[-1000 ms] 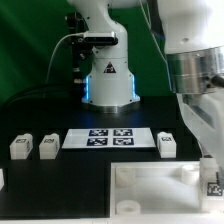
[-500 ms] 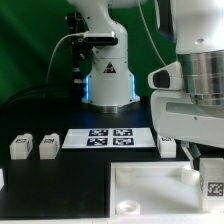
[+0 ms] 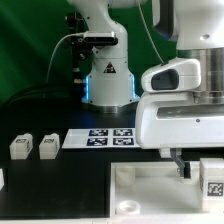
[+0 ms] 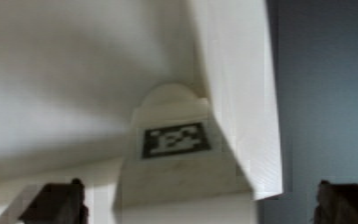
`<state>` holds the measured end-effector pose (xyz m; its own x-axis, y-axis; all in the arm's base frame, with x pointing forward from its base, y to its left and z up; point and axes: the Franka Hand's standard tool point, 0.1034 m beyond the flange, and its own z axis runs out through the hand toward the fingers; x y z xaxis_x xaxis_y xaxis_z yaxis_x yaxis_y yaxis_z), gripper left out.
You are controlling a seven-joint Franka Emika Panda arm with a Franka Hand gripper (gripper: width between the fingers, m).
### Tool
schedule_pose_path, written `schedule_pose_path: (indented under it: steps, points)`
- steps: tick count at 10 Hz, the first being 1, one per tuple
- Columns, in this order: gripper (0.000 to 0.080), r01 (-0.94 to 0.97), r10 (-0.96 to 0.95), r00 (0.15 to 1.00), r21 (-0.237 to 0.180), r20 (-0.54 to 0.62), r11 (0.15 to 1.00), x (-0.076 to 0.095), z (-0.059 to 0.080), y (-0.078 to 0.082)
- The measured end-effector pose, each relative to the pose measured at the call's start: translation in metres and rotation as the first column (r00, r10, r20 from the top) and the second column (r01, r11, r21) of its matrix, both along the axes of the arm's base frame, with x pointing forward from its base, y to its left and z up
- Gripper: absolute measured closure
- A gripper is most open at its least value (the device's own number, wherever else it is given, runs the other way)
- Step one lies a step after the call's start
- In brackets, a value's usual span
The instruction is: Assemble one leg
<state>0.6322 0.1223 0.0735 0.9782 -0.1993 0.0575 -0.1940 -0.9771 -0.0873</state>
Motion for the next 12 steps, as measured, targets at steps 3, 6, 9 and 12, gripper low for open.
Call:
schedule_pose_path:
  steps: [3,6,9,12]
  points:
    - [0.0484,0.028,-0.028,1.000,0.001,-0.003,1.000,-0.0004,-0.0007,-0.0008]
    - [0.0501,0.369,-0.368,0.929,0.019,-0.034,0.929,-0.0007,-0.0015,-0.0044]
    - [0.0503,0.852,-0.840,0.521,0.031,-0.150,0.523,-0.0042,-0.0013,0.0002]
    - [0.0503,0.992,-0.959,0.124,0.036,-0.255,0.119,-0.0017,-0.0025,-0.0036]
